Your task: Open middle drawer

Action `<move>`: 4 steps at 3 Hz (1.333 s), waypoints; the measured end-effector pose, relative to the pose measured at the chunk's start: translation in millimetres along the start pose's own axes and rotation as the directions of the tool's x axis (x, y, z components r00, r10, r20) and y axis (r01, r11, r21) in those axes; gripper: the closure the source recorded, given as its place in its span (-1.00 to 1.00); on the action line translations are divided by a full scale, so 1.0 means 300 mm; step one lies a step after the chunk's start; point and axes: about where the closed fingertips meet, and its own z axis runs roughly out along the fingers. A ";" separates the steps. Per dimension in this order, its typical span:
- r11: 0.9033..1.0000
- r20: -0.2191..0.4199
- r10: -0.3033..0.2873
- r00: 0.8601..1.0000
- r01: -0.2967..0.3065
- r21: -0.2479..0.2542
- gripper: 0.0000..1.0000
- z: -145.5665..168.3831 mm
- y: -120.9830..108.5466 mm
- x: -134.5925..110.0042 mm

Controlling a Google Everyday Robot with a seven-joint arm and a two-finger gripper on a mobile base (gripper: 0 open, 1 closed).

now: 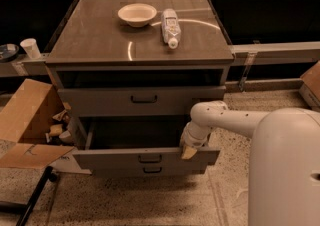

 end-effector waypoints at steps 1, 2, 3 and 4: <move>1.000 0.000 0.000 1.000 0.000 0.000 -0.78 0.000 0.000 0.000; 0.999 -0.014 -0.026 1.000 0.025 -0.044 -1.00 0.028 0.056 -0.010; 0.989 -0.014 -0.061 0.998 0.058 -0.135 -1.00 0.063 0.168 -0.035; 0.974 -0.011 -0.090 0.996 0.086 -0.209 -0.46 0.057 0.284 -0.063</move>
Offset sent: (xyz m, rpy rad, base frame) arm -0.0387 0.0082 -0.0173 -0.0524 0.0794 0.0854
